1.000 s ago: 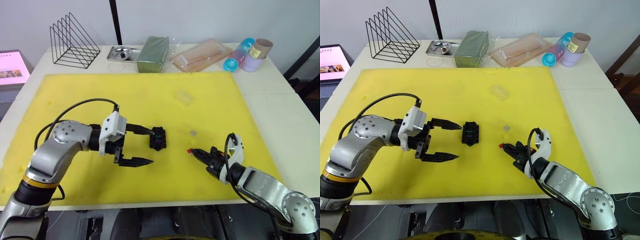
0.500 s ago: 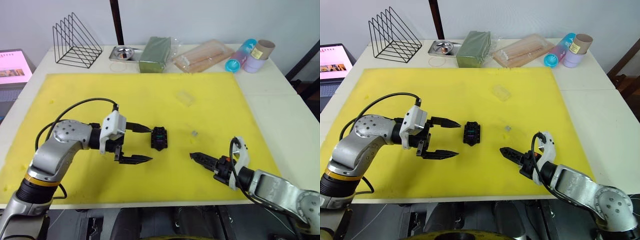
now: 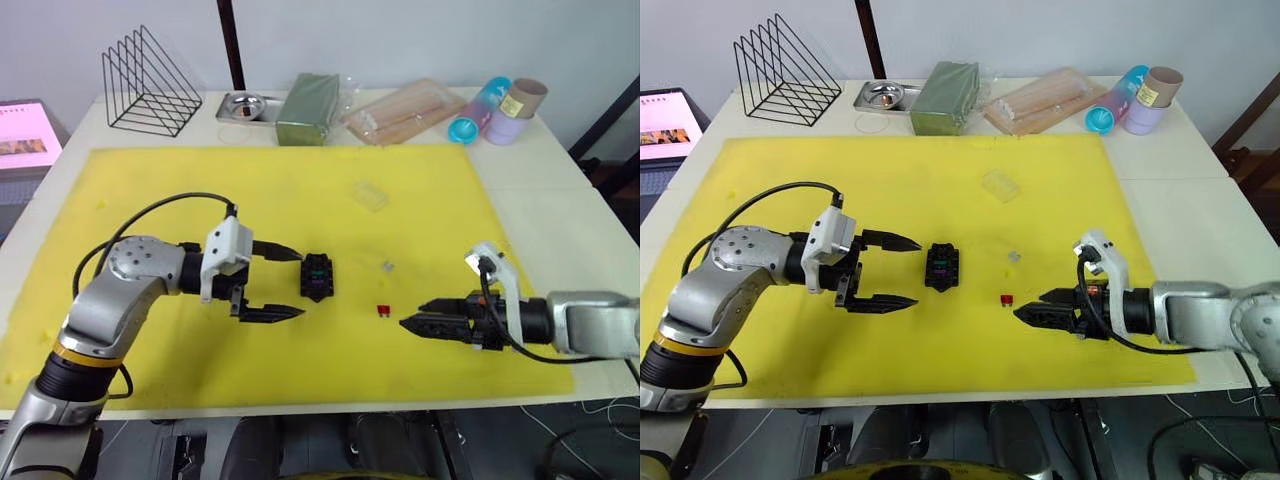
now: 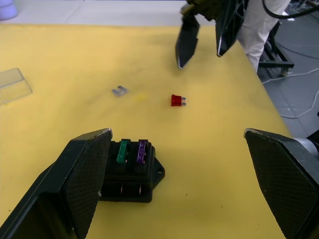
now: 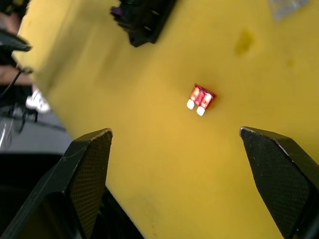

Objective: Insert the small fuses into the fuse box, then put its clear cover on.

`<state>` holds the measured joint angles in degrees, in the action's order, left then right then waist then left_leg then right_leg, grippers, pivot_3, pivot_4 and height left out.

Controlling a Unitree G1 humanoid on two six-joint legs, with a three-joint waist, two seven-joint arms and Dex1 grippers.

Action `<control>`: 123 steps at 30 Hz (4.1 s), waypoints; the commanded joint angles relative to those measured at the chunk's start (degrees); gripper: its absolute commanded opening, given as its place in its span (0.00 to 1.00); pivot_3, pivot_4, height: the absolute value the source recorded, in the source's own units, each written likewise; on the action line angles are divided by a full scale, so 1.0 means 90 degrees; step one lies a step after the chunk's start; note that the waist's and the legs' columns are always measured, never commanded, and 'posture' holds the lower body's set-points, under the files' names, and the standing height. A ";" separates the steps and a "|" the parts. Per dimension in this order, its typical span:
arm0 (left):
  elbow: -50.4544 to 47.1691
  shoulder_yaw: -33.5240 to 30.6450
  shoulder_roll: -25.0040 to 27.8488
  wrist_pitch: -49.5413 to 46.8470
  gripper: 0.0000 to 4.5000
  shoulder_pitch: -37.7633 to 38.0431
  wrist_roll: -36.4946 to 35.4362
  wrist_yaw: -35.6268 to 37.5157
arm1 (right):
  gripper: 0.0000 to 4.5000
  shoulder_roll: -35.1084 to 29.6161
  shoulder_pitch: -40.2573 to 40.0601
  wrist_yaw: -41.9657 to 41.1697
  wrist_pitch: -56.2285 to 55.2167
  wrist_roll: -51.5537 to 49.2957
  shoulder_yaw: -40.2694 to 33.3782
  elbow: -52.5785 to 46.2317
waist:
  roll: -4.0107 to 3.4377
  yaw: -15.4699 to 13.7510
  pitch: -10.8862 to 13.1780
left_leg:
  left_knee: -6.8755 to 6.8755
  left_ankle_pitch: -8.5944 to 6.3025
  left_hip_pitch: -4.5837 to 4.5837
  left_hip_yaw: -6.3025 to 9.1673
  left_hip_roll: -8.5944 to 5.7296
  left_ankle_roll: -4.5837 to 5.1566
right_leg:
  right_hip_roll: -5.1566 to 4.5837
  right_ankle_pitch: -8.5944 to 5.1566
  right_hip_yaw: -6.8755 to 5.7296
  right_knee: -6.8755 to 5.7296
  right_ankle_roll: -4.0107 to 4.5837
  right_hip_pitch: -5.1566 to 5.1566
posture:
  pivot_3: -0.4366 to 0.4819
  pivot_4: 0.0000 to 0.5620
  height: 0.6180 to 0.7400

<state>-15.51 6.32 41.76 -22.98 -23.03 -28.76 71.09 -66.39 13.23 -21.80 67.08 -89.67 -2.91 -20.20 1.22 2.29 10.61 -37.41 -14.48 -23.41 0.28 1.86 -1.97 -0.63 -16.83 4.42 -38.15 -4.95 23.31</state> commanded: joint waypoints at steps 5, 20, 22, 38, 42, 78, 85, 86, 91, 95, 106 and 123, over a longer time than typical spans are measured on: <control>0.0000 0.0021 -0.0038 0.0175 1.00 -0.0164 0.0075 0.0081 | 0.97 0.0378 0.1333 -0.1761 0.0282 0.1715 0.0815 0.0740 | 0.0000 -0.0018 0.0000 | -0.0002 0.0000 -0.0003 -0.0001 -0.0001 0.0000 | -0.0003 0.0001 -0.0001 0.0000 -0.0001 0.0002 | 0.48 0.27 1.00; -0.0051 -0.0049 0.0007 0.0199 1.00 -0.0074 0.0117 -0.0017 | 0.76 0.1301 0.1818 -0.2818 0.0662 0.3285 0.1221 0.1147 | 0.0000 -0.0026 0.0000 | -0.0004 0.0000 -0.0007 0.0001 -0.0002 0.0000 | -0.0004 0.0004 -0.0005 -0.0004 -0.0004 0.0006 | 0.48 0.27 1.00; -0.0050 -0.0057 0.0017 0.0195 1.00 -0.0073 0.0112 -0.0018 | 0.76 0.1360 0.1824 -0.2890 0.0679 0.3440 0.1251 0.1211 | 0.0000 -0.0024 0.0000 | -0.0004 0.0000 -0.0007 0.0001 -0.0001 0.0000 | -0.0004 0.0004 -0.0005 -0.0004 -0.0004 0.0005 | 0.48 0.27 1.00; -0.0089 -0.0056 0.0019 0.0187 1.00 -0.0035 0.0145 -0.0080 | 0.76 0.1781 0.1796 -0.3340 0.0921 0.4101 0.1311 0.1298 | 0.0000 -0.0005 0.0000 | -0.0003 0.0000 -0.0006 0.0001 -0.0003 0.0000 | -0.0003 0.0004 -0.0007 -0.0004 -0.0004 0.0005 | 0.48 0.27 1.00; -0.0084 -0.0058 0.0021 0.0187 1.00 -0.0033 0.0157 -0.0088 | 0.76 0.1891 0.1829 -0.3368 0.0950 0.4199 0.1304 0.1382 | 0.0000 0.0009 0.0000 | -0.0002 0.0000 -0.0006 0.0002 -0.0003 0.0000 | -0.0002 0.0004 -0.0007 -0.0004 -0.0004 0.0005 | 0.48 0.27 1.00; -0.0151 -0.0078 0.0027 0.0203 1.00 0.0067 0.0171 -0.0227 | 0.05 0.2122 0.2088 -0.3858 0.1051 0.4798 0.1316 0.1818 | 0.0000 0.0013 0.0000 | -0.0001 0.0000 -0.0006 0.0002 -0.0003 0.0000 | -0.0002 0.0004 -0.0009 -0.0005 -0.0004 0.0005 | 0.48 0.27 1.00; -0.0132 -0.0065 0.0022 0.0217 1.00 0.0049 0.0178 -0.0252 | 0.05 0.2102 0.2088 -0.3978 0.1039 0.4892 0.1339 0.1793 | 0.0000 0.0013 0.0000 | -0.0001 0.0000 -0.0006 0.0002 -0.0003 0.0000 | -0.0002 0.0004 -0.0009 -0.0005 -0.0004 0.0005 | 0.48 0.27 1.00; -0.0128 -0.0062 0.0021 0.0220 1.00 0.0045 0.0179 -0.0255 | 0.05 0.2105 0.2089 -0.3986 0.1036 0.4903 0.1338 0.1795 | 0.0000 0.0013 0.0000 | -0.0001 0.0000 -0.0006 0.0002 -0.0003 0.0000 | -0.0002 0.0004 -0.0010 -0.0006 -0.0004 0.0005 | 0.48 0.27 1.00; -0.0122 -0.0059 0.0036 0.0219 1.00 0.0038 0.0174 -0.0253 | 0.02 0.2086 0.2158 -0.3998 0.1033 0.4900 0.1248 0.1644 | 0.0000 0.0013 0.0000 | -0.0001 0.0000 -0.0006 0.0002 -0.0003 0.0000 | -0.0002 0.0004 -0.0010 -0.0006 -0.0004 0.0005 | 0.48 0.27 1.00; -0.0136 -0.0088 0.0068 0.0213 1.00 0.0066 0.0160 -0.0240 | 0.02 0.2018 0.2261 -0.3989 0.1042 0.4869 0.1183 0.1406 | 0.0000 0.0016 0.0000 | -0.0001 0.0000 -0.0006 0.0003 -0.0003 0.0000 | -0.0002 0.0004 -0.0009 -0.0006 -0.0004 0.0005 | 0.48 0.27 1.00; 0.0270 -0.0345 0.0362 0.0211 1.00 -0.0013 0.0210 -0.0133 | 0.02 0.1804 0.3584 -0.3897 0.0063 0.5642 0.1628 0.0240 | -0.0005 0.0030 0.0002 | 0.0003 0.0000 -0.0002 0.0003 -0.0002 0.0000 | -0.0002 0.0004 -0.0008 -0.0007 -0.0004 0.0011 | 0.48 0.27 1.00; 0.0934 0.0004 0.0019 0.0662 1.00 -0.0138 0.0707 -0.0010 | 0.02 0.3034 0.4840 -0.4466 -0.1962 0.7694 0.3356 0.1453 | -0.0004 0.0022 0.0002 | 0.0003 0.0000 -0.0007 0.0005 -0.0002 0.0000 | -0.0015 0.0005 -0.0014 -0.0016 -0.0003 0.0016 | 0.48 0.27 1.00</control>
<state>-6.79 6.40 42.08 -18.07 -23.69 -22.80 70.89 -39.67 55.15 -60.86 51.02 -21.29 27.54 -6.78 1.18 2.48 10.62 -37.38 -14.48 -23.47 0.33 1.84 -1.98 -0.77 -16.78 4.30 -38.30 -4.97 23.45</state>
